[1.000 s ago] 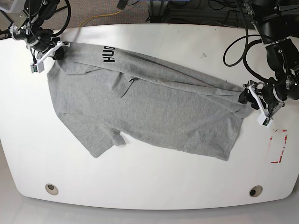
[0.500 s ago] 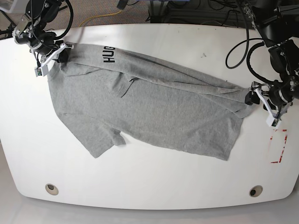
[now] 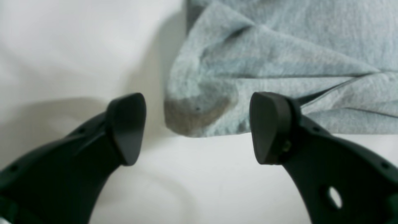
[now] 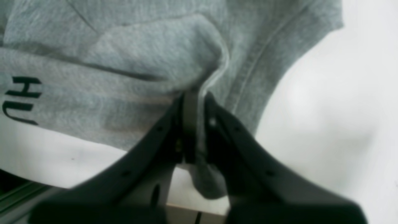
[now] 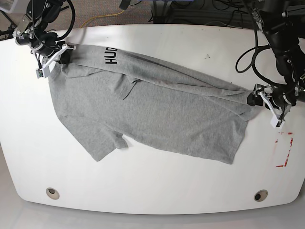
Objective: Fold the T-shirt properly
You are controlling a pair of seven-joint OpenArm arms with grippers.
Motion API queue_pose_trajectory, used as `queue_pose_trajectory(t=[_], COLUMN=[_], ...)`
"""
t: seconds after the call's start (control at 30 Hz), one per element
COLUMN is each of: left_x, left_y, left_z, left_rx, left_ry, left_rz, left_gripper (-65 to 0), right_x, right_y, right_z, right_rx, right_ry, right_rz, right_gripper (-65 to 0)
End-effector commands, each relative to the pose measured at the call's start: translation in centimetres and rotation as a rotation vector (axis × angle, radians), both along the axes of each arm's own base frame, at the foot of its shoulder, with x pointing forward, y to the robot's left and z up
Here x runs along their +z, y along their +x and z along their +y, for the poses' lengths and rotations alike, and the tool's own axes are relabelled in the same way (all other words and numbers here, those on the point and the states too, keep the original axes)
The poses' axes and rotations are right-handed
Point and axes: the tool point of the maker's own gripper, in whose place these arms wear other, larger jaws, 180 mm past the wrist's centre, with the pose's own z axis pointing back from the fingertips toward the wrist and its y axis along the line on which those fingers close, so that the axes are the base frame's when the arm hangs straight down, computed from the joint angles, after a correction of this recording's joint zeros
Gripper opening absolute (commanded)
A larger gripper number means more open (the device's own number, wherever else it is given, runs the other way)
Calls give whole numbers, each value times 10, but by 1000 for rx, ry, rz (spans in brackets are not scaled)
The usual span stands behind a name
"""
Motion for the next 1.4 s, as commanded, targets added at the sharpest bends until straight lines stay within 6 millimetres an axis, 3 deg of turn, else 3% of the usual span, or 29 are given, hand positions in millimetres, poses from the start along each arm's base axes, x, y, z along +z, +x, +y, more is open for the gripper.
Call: queue_pose_trajectory(t=[0.0,0.47,0.53,0.63,0.77,0.83,1.37], left_x=[15,16,16,16,21,21,19], left_y=[11,12,12,12,12,12,17], left_z=[6,5,6,8,16,16,6], left_rx=[4,3,3,4,11,12,10], left_ry=[7,7,9,14,29,30,-1], left_rz=[-54,-58,-56,-53,-59,-61,-87], left_gripper=[-214,-601,-594,-517,-307,-235,-244], right_x=[10,10,10,10,10,10,10], right_y=[7,7,7,7,7,6,6], right_z=[-7,-7,-7,-6,-6,-6,-6], right_rx=[1,1,3,3,3,3,3], right_ry=[-20,-20,-19,-17,-18,-17,-17], right_rz=[-38,-37,-36,-38,-37,-37,-38], right_gripper=[-617,-617,-617,-617,-617,-617,-617])
